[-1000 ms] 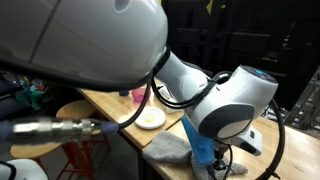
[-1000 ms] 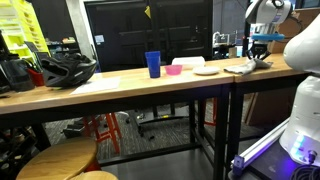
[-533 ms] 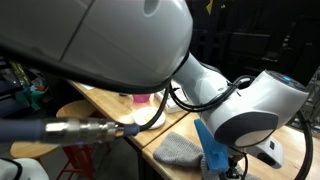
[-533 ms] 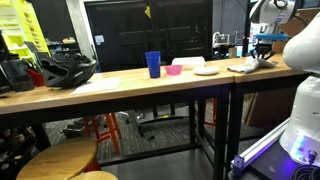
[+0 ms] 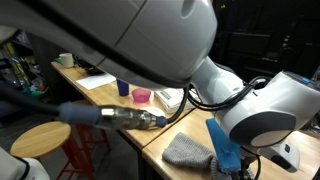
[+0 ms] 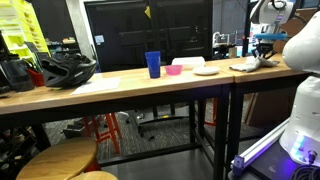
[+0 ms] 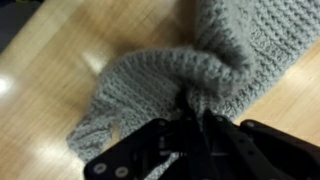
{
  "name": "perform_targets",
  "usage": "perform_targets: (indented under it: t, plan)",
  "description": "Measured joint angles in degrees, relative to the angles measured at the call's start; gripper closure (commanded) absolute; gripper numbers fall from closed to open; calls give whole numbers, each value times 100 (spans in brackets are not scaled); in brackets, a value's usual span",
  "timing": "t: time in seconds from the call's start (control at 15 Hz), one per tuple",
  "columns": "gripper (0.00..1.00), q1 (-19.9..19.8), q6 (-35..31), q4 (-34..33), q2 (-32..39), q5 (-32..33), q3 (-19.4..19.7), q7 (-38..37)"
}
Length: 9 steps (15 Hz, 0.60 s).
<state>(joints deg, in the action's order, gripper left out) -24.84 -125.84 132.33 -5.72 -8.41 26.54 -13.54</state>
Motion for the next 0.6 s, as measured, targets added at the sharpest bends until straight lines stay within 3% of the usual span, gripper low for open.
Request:
perform_targets:
  t: [0.6]
  plan:
    - [98,25,66,-637,581,-44,-74,-33]
